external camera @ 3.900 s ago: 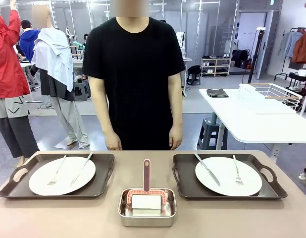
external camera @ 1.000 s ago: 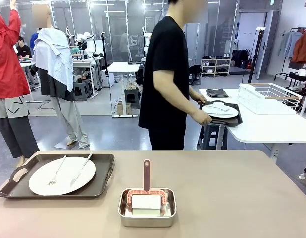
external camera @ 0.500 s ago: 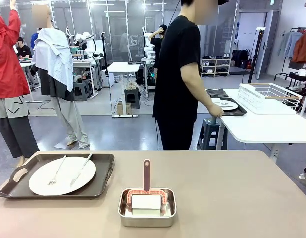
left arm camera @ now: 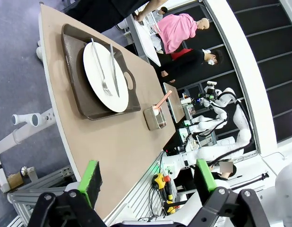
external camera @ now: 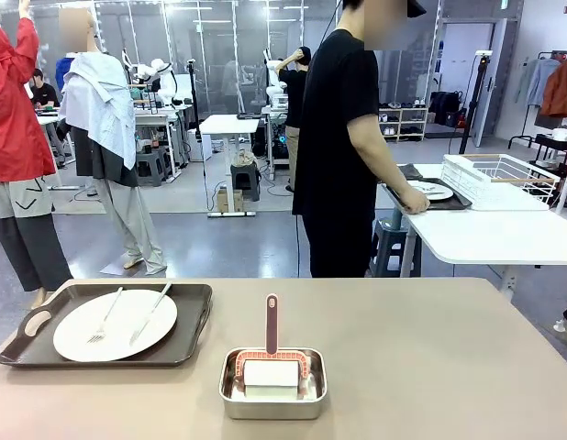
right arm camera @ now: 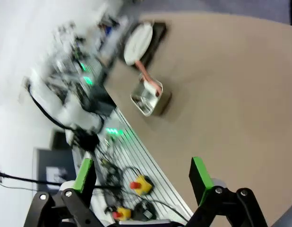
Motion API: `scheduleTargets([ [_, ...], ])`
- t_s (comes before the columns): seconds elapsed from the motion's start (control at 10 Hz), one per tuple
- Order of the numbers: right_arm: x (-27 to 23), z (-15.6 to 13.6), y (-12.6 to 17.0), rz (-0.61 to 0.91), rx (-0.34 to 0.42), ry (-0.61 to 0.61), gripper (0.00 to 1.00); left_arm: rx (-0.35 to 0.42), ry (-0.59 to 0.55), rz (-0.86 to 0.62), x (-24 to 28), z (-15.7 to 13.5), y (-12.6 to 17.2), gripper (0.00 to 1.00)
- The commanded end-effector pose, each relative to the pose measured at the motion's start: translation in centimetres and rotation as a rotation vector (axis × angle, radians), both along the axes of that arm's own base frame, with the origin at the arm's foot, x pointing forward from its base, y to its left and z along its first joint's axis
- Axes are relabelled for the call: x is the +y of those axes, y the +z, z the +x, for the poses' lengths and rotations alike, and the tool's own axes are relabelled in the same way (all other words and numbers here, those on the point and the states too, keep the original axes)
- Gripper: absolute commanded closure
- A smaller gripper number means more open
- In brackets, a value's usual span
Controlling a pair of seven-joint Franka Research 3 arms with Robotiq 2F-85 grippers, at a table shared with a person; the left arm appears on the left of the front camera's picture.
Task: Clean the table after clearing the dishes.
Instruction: When the left (or right) Handle tray is removed, use the left hand (or right hand) to clean the left (or right) side of the table with the Lint Roller.
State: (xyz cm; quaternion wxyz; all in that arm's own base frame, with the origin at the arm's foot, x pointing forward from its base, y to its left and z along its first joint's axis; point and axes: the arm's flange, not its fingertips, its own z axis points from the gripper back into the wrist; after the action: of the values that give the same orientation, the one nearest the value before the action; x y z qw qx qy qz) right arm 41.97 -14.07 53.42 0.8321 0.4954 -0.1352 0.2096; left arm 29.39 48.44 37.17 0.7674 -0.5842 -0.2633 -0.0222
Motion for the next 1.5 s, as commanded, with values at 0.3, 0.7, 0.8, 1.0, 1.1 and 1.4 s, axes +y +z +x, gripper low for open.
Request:
scheduleTargets([
  [0.3,15.9,-3.5,-6.0,-0.300,-0.113,0.262,0.00,-0.004,0.001,0.016,-0.2,-0.3,-0.1,0.00],
  [0.7,18.4,-4.4,-7.4,-0.332,-0.102,0.312,0.00,-0.004,0.001,0.016,-0.2,-0.3,-0.1,0.00],
  [0.8,18.4,-4.4,-7.4,-0.332,-0.102,0.312,0.00,-0.004,0.001,0.016,-0.2,-0.3,-0.1,0.00],
  [1.0,18.4,-4.4,-7.4,-0.332,-0.102,0.312,0.00,-0.004,0.001,0.016,-0.2,-0.3,-0.1,0.00],
  [1.1,18.4,-4.4,-7.4,-0.332,-0.102,0.312,0.00,-0.004,0.001,0.016,-0.2,-0.3,-0.1,0.00],
  [1.4,21.8,-1.6,-6.2,-0.515,-0.204,0.389,0.00,-0.004,0.001,0.016,-0.2,-0.3,-0.1,0.00],
])
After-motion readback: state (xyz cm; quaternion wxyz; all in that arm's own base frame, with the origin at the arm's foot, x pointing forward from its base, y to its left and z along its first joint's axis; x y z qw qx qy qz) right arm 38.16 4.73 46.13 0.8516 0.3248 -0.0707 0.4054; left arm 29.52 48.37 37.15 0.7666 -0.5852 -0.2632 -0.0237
